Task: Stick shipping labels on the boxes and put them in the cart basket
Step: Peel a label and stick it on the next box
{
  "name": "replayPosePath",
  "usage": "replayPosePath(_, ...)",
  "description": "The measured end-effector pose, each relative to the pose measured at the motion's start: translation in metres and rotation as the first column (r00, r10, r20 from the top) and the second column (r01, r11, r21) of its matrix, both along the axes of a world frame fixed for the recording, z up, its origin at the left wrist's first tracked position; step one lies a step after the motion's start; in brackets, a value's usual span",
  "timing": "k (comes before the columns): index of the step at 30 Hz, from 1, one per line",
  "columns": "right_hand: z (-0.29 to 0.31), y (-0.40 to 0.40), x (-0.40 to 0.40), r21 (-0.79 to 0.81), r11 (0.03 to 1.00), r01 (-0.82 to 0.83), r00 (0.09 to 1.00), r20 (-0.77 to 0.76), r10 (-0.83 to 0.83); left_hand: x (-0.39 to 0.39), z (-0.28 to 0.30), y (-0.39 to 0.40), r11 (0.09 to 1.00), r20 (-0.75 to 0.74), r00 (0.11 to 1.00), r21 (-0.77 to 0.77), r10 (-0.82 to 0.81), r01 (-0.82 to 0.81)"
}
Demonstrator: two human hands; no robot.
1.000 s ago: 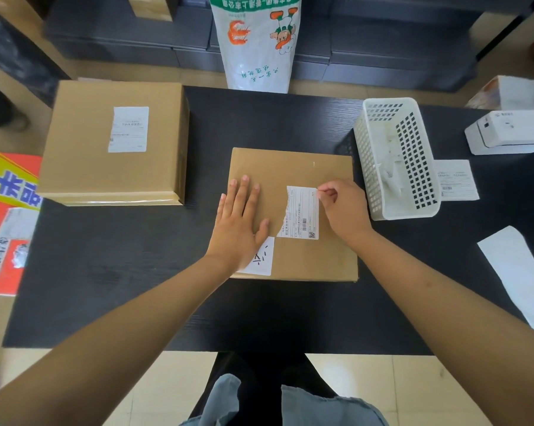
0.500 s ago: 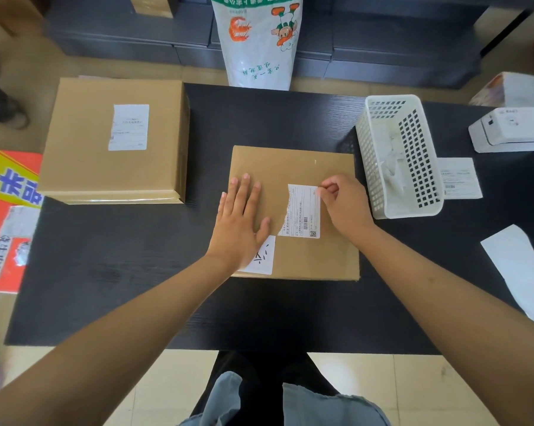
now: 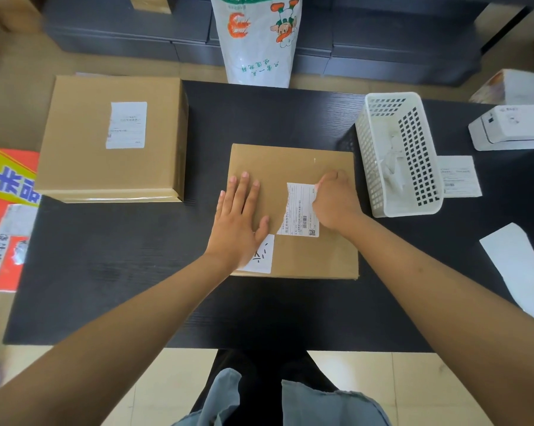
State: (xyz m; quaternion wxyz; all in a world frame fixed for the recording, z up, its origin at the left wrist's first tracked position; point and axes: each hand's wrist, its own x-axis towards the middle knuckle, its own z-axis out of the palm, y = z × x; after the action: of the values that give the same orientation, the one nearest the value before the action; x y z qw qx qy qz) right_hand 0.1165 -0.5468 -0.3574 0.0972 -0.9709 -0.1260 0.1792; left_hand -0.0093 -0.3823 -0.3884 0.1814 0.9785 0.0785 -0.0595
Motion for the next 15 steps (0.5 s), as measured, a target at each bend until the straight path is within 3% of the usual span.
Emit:
replayPosePath(4,0.002,-0.010,0.000,0.141,0.990,-0.013,0.999,-0.036,0.019,0.000,0.000,0.000,1.000,0.000,1.000,-0.008,0.002,-0.002)
replayPosePath(9,-0.002,-0.025,-0.010,0.431,0.900,0.068,0.996,0.021,-0.085,0.000,0.000,0.001,1.000,0.003,1.000,-0.020,-0.002,0.003)
replayPosePath(15,-0.005,-0.019,-0.015,0.411,0.911,0.021,0.987,0.139,-0.086,0.000,-0.002,0.000,1.000,0.008,1.000,-0.010,-0.001,0.001)
